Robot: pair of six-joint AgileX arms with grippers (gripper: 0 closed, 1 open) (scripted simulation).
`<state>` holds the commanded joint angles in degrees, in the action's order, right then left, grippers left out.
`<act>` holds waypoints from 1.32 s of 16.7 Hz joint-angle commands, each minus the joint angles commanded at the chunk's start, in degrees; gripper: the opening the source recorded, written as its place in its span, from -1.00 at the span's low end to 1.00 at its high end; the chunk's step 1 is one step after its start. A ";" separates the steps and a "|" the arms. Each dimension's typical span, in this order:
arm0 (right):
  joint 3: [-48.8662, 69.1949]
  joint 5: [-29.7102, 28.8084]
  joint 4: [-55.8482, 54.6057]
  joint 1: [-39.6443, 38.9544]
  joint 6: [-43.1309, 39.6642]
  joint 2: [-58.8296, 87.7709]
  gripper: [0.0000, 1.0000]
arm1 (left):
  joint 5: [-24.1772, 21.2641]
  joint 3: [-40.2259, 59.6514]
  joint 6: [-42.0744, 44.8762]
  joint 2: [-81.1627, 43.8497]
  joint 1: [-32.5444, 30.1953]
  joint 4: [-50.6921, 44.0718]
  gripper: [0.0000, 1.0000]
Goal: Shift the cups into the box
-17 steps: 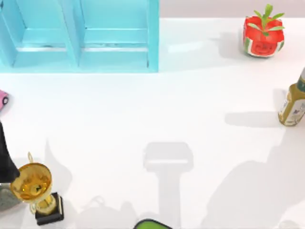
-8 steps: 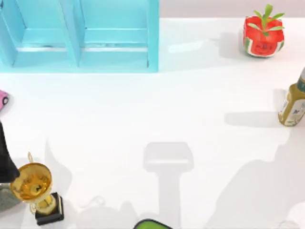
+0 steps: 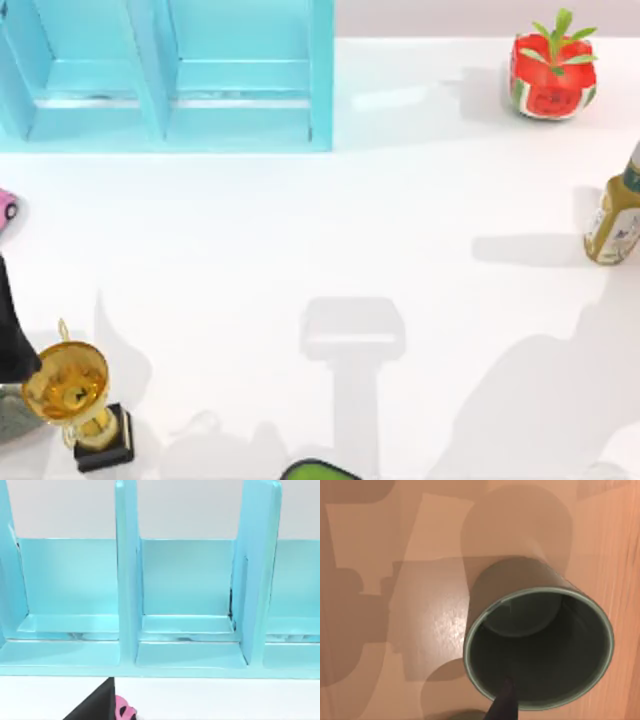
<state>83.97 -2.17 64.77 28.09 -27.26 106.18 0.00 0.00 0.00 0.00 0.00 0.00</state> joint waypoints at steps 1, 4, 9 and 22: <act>0.00 0.00 0.00 0.00 0.00 0.00 0.81 | 0.00 0.00 0.00 0.00 0.00 0.00 1.00; 0.00 0.00 0.00 0.00 0.00 0.00 1.00 | 0.00 0.00 0.00 0.00 0.00 0.00 1.00; 0.00 0.00 0.00 0.00 0.00 0.00 1.00 | 0.00 0.00 0.00 0.00 0.00 0.00 1.00; 22.76 0.03 21.52 0.47 -0.21 1.30 1.00 | 0.00 0.00 0.00 0.00 0.00 0.00 1.00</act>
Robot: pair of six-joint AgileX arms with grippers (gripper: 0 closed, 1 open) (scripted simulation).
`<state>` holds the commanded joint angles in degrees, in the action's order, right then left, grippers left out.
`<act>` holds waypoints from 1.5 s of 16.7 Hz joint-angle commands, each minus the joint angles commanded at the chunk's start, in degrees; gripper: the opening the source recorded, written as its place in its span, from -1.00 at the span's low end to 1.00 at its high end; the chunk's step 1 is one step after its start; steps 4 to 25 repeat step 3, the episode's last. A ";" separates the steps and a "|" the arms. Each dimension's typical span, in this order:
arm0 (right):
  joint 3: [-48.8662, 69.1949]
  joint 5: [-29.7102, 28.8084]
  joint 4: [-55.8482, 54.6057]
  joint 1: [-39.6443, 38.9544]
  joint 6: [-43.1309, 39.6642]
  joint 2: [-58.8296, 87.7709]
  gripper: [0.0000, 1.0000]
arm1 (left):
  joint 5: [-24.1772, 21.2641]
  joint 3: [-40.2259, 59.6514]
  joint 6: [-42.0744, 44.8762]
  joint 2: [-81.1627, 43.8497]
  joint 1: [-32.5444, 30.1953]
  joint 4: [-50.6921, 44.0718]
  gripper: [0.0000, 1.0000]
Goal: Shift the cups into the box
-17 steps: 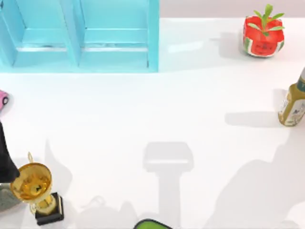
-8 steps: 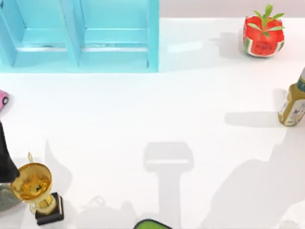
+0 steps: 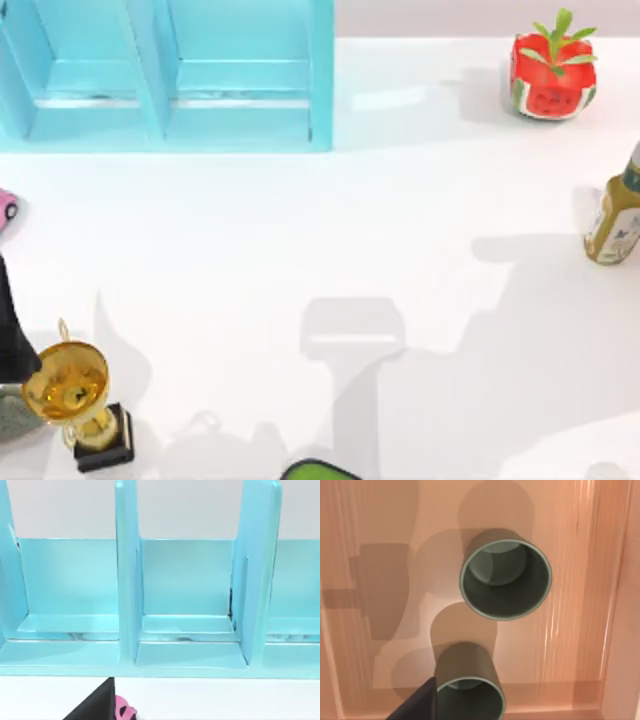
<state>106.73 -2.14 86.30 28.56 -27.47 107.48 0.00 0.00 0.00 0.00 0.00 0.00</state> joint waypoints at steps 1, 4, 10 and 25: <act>1.13 -0.01 1.12 -0.06 -0.03 -0.02 1.00 | 0.00 0.00 0.00 0.00 0.00 0.00 1.00; 1.69 -0.02 1.68 -0.09 -0.04 -0.05 1.00 | 0.00 0.00 0.00 0.00 0.00 0.00 1.00; 1.69 -0.02 1.68 -0.09 -0.04 -0.05 1.00 | 0.00 0.00 0.00 0.00 0.00 0.00 1.00; 1.69 -0.02 1.68 -0.09 -0.04 -0.05 1.00 | 0.00 0.00 0.00 0.00 0.00 0.00 1.00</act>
